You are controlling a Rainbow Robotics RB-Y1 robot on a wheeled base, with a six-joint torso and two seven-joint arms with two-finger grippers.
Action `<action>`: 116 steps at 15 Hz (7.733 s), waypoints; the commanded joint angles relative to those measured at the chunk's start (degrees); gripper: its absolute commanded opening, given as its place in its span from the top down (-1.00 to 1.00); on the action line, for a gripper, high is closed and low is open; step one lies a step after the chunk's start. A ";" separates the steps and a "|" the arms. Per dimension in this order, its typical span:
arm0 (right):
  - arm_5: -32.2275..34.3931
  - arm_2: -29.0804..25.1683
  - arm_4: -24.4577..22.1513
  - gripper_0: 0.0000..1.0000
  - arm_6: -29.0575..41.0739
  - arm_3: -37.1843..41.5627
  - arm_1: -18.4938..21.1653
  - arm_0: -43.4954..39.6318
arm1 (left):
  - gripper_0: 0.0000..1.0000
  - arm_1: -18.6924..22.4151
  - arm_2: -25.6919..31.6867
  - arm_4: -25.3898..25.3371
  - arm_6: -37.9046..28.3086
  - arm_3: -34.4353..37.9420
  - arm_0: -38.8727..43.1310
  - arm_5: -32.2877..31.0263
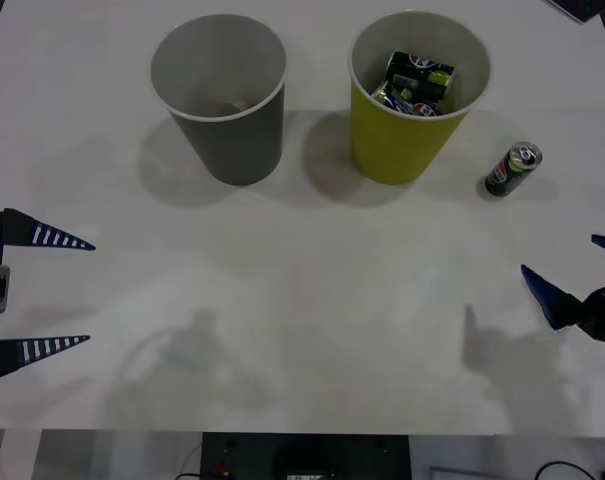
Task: Put the can into the green bin and the plastic bottle into the gray bin
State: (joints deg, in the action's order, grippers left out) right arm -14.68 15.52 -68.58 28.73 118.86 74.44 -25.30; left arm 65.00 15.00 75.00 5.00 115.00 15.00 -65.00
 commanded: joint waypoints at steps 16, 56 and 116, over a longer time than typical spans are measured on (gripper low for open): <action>-32.60 34.23 -3.93 -1.00 18.99 -18.32 -11.33 27.85 | -1.00 0.00 0.00 0.00 0.00 0.00 0.00 0.00; -25.57 31.41 -7.00 -1.00 21.01 -68.06 -40.69 58.97 | -1.00 0.00 0.00 0.00 0.00 0.00 0.00 0.00; 102.57 -16.84 -34.34 1.00 46.15 -19.02 -6.76 61.78 | -1.00 0.00 0.00 0.00 0.00 0.00 0.00 0.00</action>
State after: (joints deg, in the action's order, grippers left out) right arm 86.83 -3.58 -102.95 74.88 101.98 67.67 32.88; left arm 65.00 15.00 75.00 5.00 115.00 15.00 -65.00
